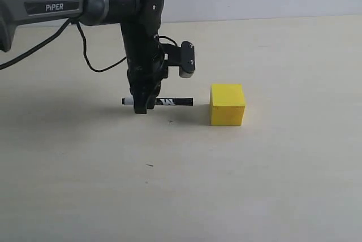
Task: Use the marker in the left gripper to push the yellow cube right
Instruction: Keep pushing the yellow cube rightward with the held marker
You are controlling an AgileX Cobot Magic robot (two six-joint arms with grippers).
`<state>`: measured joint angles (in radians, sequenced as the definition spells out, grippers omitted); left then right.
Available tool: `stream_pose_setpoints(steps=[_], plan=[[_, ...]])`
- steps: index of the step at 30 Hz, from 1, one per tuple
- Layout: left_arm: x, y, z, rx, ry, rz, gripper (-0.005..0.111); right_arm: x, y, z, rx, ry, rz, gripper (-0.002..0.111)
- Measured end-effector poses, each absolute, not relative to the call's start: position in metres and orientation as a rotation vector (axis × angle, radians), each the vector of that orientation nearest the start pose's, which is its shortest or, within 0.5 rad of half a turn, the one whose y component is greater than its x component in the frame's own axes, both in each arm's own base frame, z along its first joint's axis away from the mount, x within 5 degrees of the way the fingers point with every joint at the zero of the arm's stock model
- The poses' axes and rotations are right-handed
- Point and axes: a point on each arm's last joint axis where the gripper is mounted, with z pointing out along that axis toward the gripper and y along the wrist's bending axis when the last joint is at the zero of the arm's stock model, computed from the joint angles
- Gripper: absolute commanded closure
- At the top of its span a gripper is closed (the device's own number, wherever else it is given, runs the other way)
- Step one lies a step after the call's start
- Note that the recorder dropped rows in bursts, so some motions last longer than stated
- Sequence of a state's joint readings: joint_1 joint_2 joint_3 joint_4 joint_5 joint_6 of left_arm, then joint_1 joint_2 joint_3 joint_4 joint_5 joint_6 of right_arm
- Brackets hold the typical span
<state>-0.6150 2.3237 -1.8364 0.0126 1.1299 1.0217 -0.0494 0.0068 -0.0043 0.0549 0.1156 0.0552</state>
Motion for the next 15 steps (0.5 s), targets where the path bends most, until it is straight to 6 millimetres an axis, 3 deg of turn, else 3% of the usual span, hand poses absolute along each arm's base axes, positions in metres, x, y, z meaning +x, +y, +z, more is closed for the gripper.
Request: stream_pose_setpoints(steps=[5,12,15], plan=[[0.377,-0.278,0.14,-2.384,-2.163,0.014,0.107,0.057,-0.002,0.204,0.122,1.597,0.052,0.108],[0.36,-0.324,0.147,-2.522,-2.105,0.088,0.107,0.057,-0.002,0.204,0.122,1.597,0.052,0.108],[0.362,-0.324,0.151,-2.5,-2.138,0.084,0.107,0.057,-0.002,0.204,0.122,1.597,0.052,0.108]])
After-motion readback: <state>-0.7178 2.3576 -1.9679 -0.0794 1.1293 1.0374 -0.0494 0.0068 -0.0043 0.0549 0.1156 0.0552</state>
